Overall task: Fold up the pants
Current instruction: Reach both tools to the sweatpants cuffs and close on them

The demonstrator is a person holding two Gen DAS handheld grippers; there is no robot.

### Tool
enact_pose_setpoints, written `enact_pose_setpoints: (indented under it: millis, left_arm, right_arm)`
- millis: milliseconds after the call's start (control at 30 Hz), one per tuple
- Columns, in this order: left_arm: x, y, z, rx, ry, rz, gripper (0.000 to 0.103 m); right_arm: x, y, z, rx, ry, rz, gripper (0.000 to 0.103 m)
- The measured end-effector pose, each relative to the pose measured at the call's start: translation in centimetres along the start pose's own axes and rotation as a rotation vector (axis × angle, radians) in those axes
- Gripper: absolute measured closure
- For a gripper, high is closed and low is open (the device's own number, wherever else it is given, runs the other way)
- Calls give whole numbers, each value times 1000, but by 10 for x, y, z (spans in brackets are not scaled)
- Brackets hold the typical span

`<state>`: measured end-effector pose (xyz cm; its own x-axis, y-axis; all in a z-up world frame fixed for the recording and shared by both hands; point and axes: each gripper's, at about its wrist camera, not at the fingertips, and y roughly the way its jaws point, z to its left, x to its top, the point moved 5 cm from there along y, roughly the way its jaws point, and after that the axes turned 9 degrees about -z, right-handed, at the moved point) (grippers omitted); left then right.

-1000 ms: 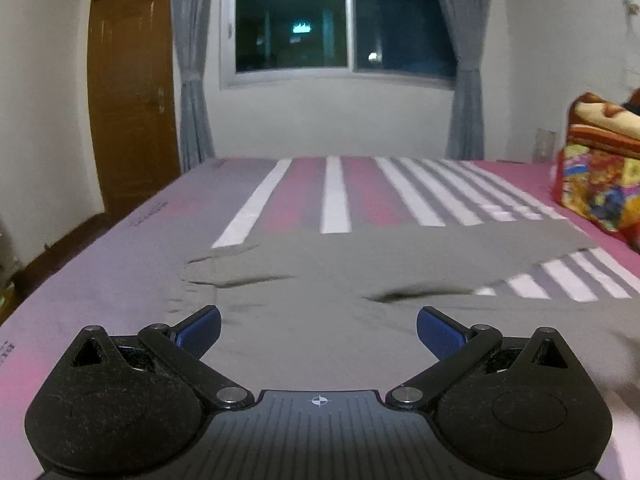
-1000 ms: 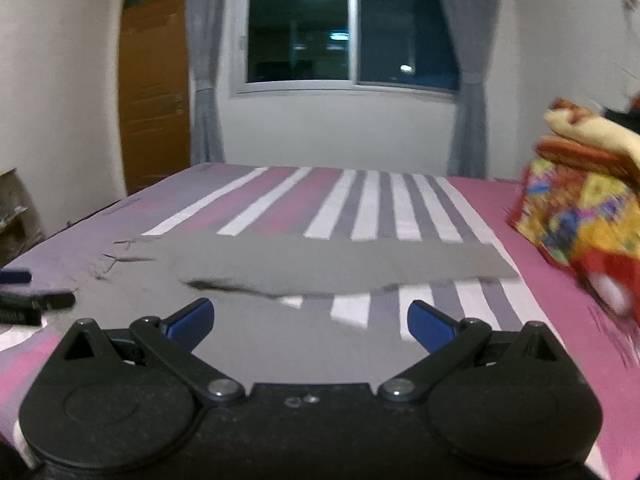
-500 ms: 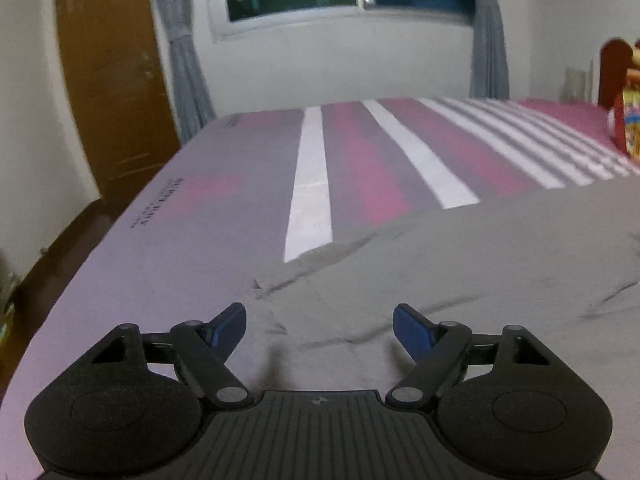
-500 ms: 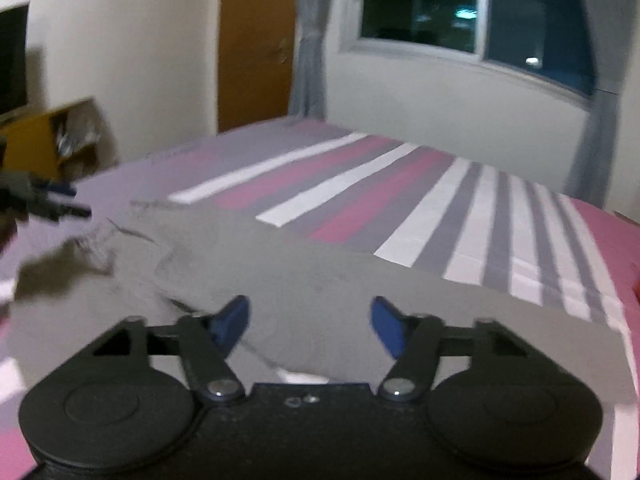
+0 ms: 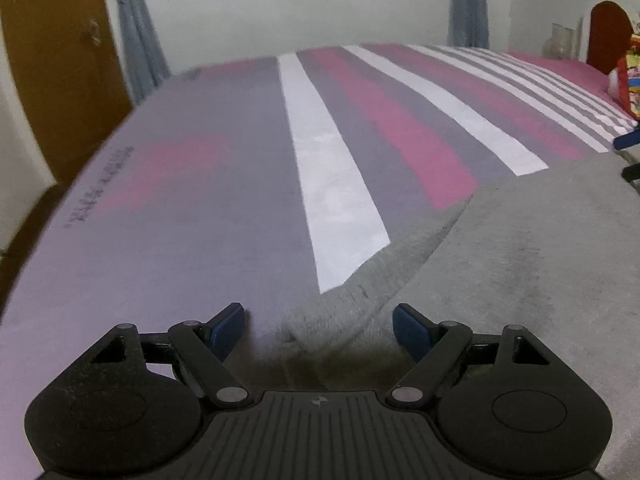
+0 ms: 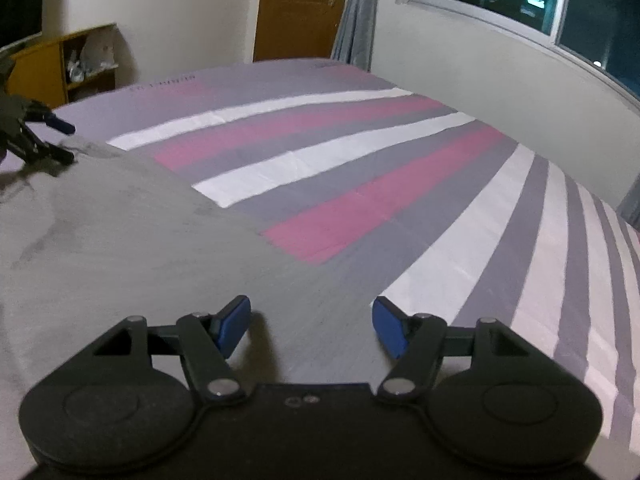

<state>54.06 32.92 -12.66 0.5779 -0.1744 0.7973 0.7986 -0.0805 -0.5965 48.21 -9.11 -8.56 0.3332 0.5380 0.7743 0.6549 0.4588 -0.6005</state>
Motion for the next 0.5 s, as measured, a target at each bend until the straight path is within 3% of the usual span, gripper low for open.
enact_pose_setpoints:
  millis: [133,167,300,333,367,433,467,500]
  left_arm:
    - [-2,19,1,-89,-13,48,19]
    - [-3,23,2,-99,-20,57,15]
    - [-7,32,2,-130,-17,82,15]
    - [-6,33,0,-144,-8,88,27]
    - [-5,31,-2,-171,-5,88,50]
    - [-2,28,-10,-210,9,84,79]
    - [-2,27,-13,-200,25,82,80]
    - [-3,26,-17,-187,45,79,81]
  right_arm:
    - [-6,18,-15,81,6,83,35]
    - [-9,21,-17,111,10,109,35]
    - [-10,29,-23,170,11,160,33]
    - [-10,32,-23,177,4,168,33]
    - [-10,33,-23,186,0,180,33]
    - [-8,35,-24,199,4,197,37]
    - [-8,35,-24,200,2,200,40]
    - [-7,34,-24,197,-2,202,52]
